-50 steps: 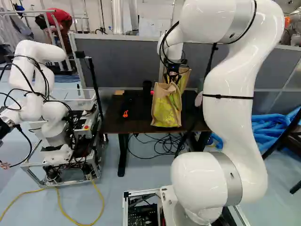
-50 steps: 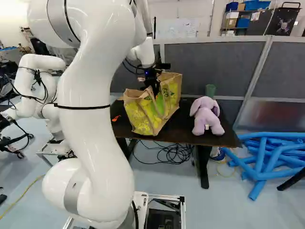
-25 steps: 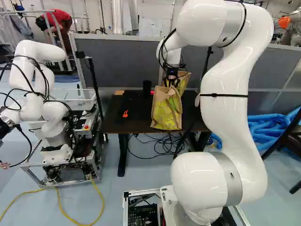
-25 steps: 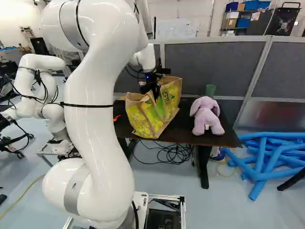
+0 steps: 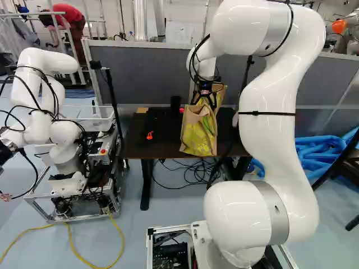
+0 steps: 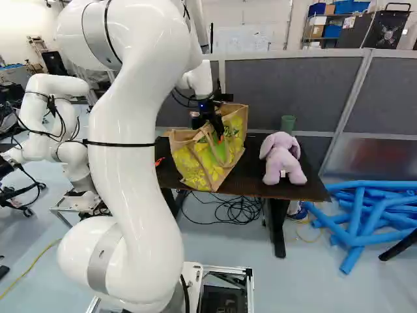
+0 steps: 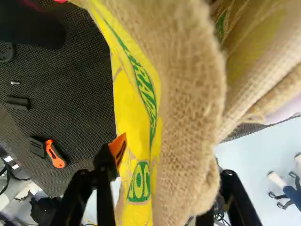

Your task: Pick up the bag on the ground and place it on the table

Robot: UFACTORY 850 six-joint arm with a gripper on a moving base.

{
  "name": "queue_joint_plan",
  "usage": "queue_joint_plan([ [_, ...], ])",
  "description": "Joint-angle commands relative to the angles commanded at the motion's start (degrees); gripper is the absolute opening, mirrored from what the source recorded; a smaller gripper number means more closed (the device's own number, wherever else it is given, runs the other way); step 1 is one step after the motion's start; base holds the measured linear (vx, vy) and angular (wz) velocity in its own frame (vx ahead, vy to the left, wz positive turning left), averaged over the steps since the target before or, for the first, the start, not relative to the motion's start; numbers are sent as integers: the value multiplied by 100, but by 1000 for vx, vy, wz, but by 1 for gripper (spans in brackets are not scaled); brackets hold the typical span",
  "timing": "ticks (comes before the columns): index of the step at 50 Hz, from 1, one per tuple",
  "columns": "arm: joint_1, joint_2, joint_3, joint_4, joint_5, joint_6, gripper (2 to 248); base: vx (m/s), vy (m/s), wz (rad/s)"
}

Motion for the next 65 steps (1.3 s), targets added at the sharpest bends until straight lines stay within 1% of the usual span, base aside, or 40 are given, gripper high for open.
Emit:
queue_joint_plan([
  [4, 0, 0, 0, 0, 0, 0, 177, 0, 0, 0],
  [5, 0, 0, 0, 0, 0, 0, 213, 0, 0, 0],
  [9, 0, 0, 0, 0, 0, 0, 213, 0, 0, 0],
  [10, 0, 0, 0, 0, 0, 0, 245, 0, 0, 0],
  [18, 0, 67, 16, 0, 0, 0, 247, 0, 0, 0],
  [40, 0, 429, 89, 0, -31, 0, 247, 0, 0, 0],
  [50, 0, 595, 115, 0, -226, 0, 247, 0, 0, 0],
  [65, 2, 819, 111, 0, -634, 0, 247, 0, 0, 0],
])
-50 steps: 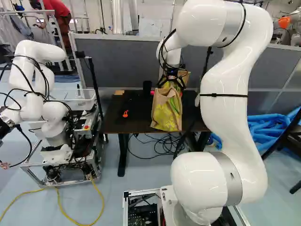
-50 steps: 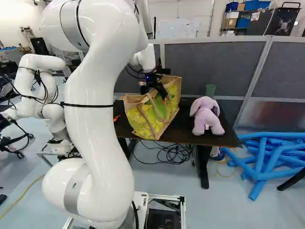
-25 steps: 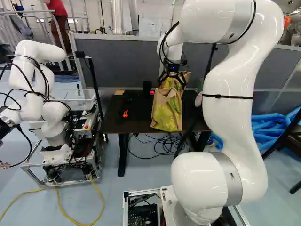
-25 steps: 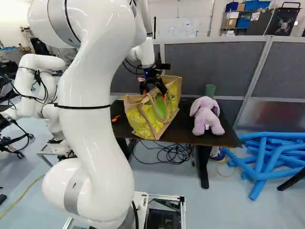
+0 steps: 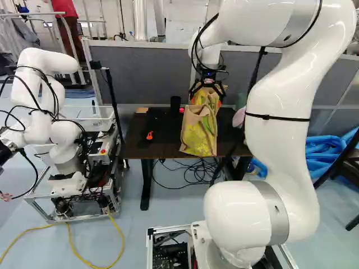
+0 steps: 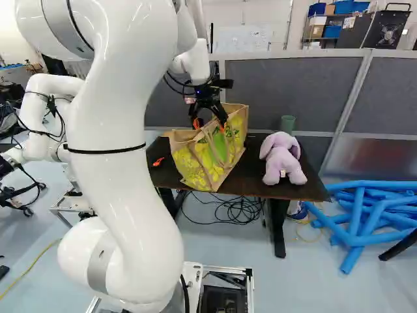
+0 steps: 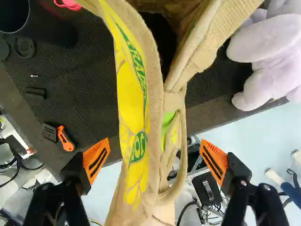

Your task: Pick up the bag on the ground and place it on the table

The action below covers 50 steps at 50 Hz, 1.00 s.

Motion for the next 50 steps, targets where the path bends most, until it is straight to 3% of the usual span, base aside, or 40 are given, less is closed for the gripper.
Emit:
queue_joint_plan([
  [50, 12, 663, -203, 0, -1467, 0, 247, 0, 0, 0],
])
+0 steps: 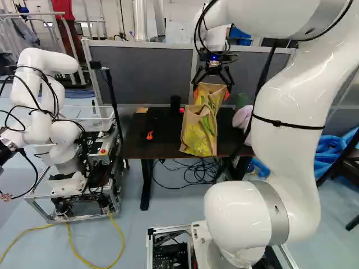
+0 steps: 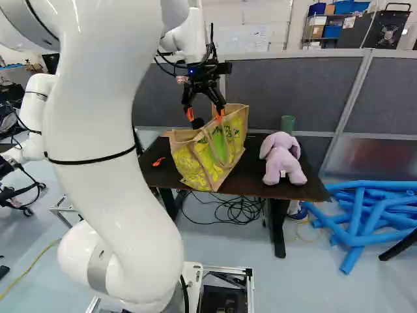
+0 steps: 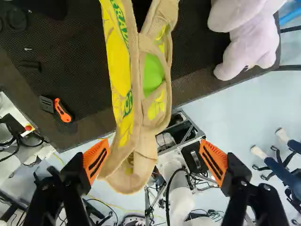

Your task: Pick up the bag on the ground and place it on the table

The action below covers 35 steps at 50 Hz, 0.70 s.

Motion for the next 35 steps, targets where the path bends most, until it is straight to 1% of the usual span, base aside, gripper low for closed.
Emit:
queue_joint_plan([
  [12, 0, 150, -25, 0, -39, 0, 247, 0, 0, 0],
  [35, 0, 168, -28, 0, -39, 0, 247, 0, 0, 0],
])
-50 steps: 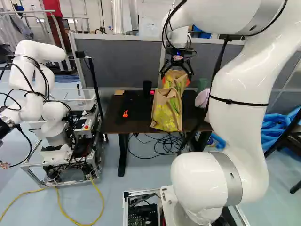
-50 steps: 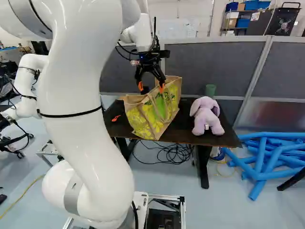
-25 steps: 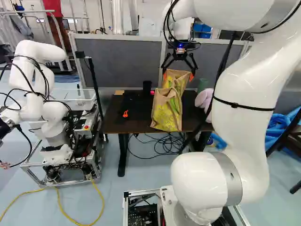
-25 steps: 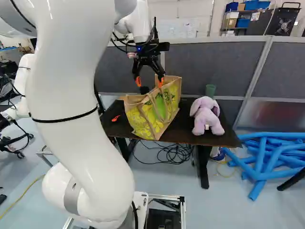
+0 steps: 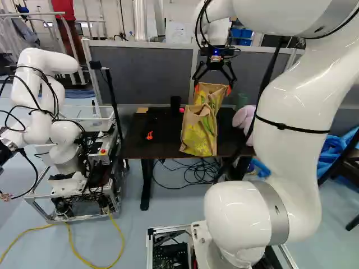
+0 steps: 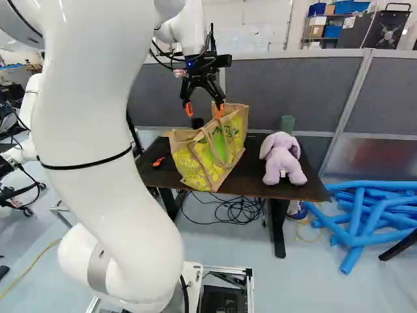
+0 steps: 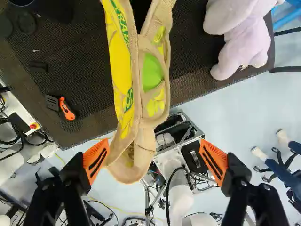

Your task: Pick up the bag on the ground and place it on the table

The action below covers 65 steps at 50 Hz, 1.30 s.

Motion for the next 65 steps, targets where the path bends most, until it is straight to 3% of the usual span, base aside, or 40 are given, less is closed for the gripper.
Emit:
queue_joint_plan([
  [65, 0, 0, 0, 0, 0, 0, 247, -70, 3, 11],
])
